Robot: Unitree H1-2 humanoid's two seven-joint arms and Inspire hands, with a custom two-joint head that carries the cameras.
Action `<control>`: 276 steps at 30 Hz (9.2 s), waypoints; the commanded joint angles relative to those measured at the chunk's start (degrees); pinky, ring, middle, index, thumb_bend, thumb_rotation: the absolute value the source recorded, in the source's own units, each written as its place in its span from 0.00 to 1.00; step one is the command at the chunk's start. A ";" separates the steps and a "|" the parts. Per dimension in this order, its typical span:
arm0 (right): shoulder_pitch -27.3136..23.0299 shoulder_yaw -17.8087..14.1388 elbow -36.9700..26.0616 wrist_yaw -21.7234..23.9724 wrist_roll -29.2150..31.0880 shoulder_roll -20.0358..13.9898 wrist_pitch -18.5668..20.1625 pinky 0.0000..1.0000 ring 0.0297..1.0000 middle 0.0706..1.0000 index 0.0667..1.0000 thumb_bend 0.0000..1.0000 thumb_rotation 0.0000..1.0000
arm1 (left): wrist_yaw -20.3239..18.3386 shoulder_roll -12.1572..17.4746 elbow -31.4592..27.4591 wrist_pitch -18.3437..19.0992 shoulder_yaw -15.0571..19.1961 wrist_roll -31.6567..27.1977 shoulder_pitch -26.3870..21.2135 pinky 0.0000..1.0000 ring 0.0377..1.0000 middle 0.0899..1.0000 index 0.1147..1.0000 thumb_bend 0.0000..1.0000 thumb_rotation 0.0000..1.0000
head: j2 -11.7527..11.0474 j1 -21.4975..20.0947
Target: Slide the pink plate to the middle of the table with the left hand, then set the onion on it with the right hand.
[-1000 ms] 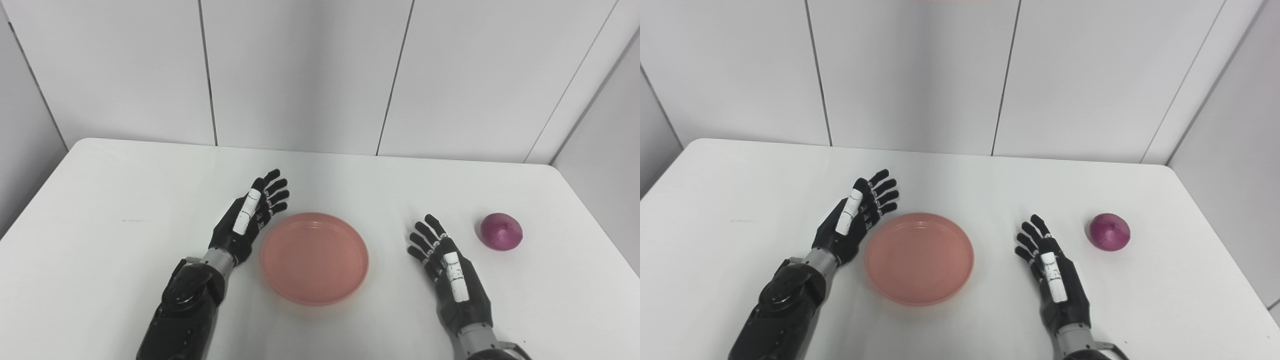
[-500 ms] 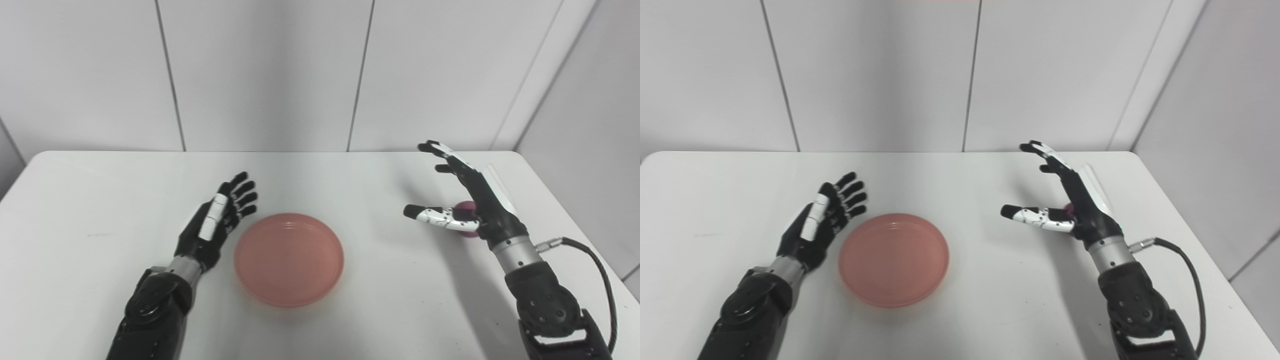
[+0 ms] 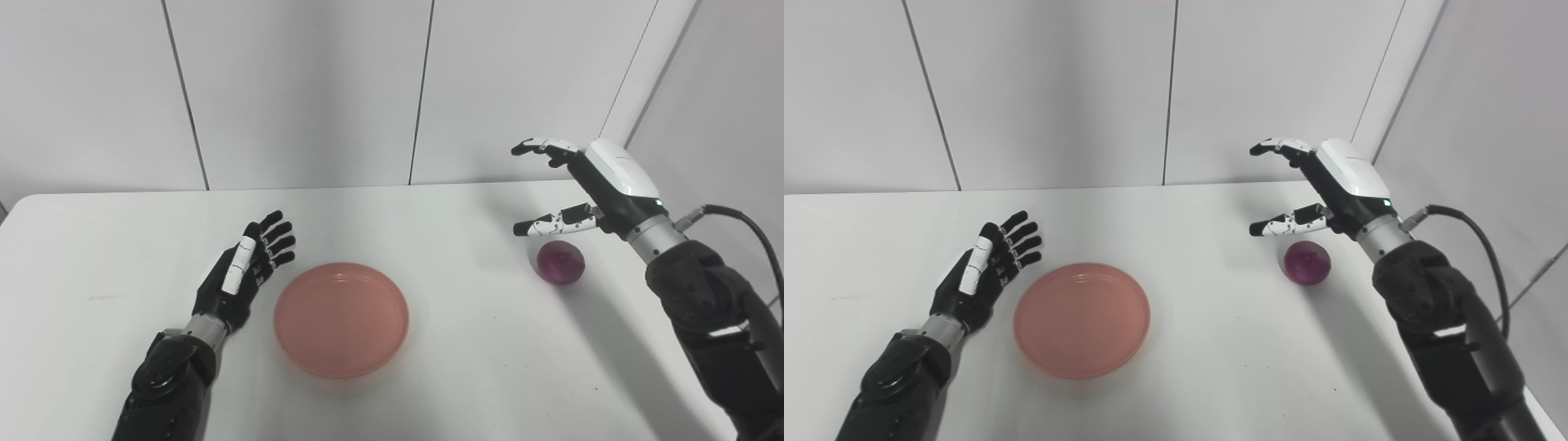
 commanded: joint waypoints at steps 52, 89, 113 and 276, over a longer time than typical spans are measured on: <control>-17.49 14.08 24.91 26.36 -9.26 -4.07 13.78 0.74 0.90 0.96 0.90 1.00 0.13 | 1.27 -0.22 4.64 2.87 0.16 1.24 4.09 0.87 0.87 0.87 0.86 0.88 0.82 | 0.39 1.14; -16.61 16.99 26.74 24.06 -10.30 -3.32 12.93 0.65 0.75 0.82 0.79 0.96 0.04 | 1.03 0.14 7.96 0.68 -0.15 1.73 3.53 0.85 0.85 0.87 0.86 0.87 0.83 | 0.69 1.29; -17.63 18.37 30.25 24.73 -9.51 -3.34 12.92 0.46 0.58 0.65 0.64 0.91 0.03 | 0.92 0.27 9.80 -0.71 -0.13 1.56 3.24 0.85 0.86 0.87 0.86 0.88 0.82 | 0.97 1.25; -20.70 30.17 13.99 19.09 -16.02 22.21 -10.07 0.43 0.51 0.44 0.46 0.53 0.00 | 5.39 -6.38 13.13 -4.31 -2.58 5.43 3.37 0.87 0.90 0.90 0.86 0.81 0.86 | 0.34 20.93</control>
